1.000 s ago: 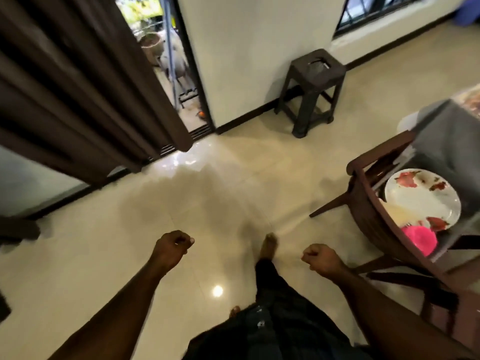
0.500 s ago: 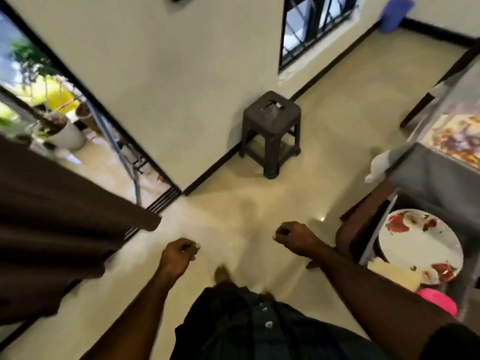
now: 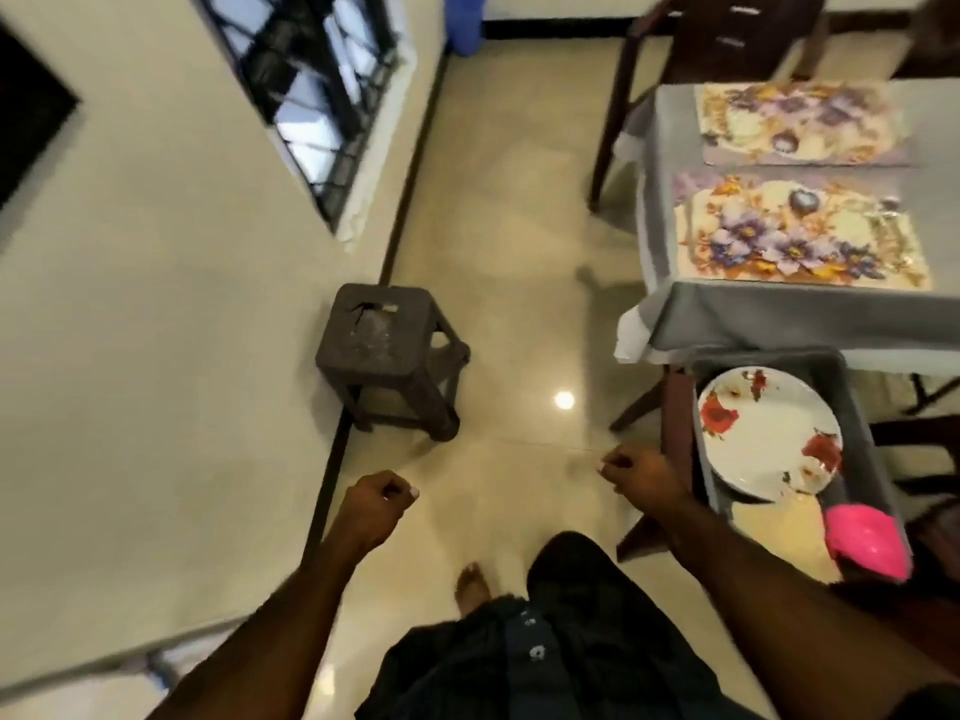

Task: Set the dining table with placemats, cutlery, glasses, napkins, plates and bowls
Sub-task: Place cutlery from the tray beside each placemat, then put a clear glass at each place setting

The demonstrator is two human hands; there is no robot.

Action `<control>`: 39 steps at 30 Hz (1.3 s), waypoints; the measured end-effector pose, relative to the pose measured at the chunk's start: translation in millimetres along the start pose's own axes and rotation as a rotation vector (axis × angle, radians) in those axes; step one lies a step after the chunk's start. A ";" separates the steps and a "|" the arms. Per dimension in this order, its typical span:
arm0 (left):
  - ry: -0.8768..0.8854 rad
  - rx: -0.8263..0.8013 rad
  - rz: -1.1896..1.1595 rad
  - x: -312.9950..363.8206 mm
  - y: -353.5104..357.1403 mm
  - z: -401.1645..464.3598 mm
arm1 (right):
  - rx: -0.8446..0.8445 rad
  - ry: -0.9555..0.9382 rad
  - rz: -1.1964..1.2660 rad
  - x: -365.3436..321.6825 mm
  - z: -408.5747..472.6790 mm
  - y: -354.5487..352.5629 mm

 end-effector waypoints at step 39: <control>0.750 -1.376 0.929 451.3 563.6 163.7 | 0.871 1.180 1.047 214.2 -5.4 -42.8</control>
Point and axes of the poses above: each hand's wrist, its own z-axis towards the middle knuckle, its own y-axis out of the palm, x = y × z, the point moved 7 cm from there along z, towards the middle knuckle, and after that the axes turned 4 degrees about -z, right-handed, at the moved point
